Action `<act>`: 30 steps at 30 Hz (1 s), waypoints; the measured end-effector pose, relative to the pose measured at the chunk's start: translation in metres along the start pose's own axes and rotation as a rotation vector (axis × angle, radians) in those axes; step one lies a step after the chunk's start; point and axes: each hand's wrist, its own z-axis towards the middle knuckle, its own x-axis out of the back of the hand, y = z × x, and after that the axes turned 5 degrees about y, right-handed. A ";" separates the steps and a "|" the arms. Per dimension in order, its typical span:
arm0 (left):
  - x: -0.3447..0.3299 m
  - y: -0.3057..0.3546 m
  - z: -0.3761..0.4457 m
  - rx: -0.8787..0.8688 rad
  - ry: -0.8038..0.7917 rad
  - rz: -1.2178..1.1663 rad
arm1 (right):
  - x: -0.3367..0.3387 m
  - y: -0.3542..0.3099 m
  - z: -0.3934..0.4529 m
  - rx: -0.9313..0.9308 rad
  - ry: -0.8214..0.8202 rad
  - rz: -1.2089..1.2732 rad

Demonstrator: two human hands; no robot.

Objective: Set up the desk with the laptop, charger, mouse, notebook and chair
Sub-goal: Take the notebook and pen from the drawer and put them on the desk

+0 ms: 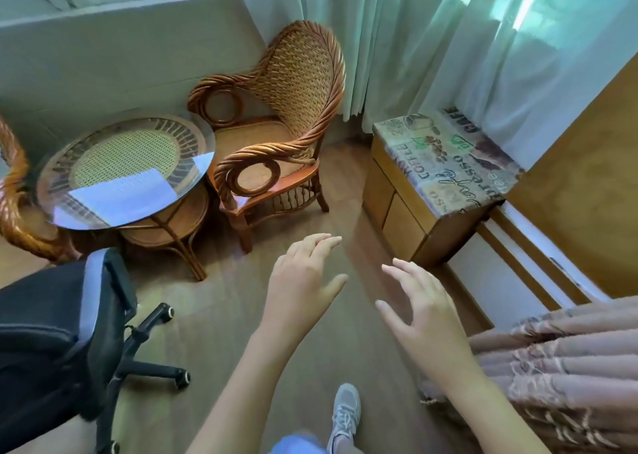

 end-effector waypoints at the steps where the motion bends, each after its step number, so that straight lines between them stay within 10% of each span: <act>1: -0.005 0.000 0.014 0.003 -0.002 0.001 | 0.001 0.005 0.016 0.008 0.003 0.000; 30: -0.235 -0.061 0.473 -0.186 -0.379 -0.012 | -0.083 0.167 0.431 -0.315 -0.047 -0.108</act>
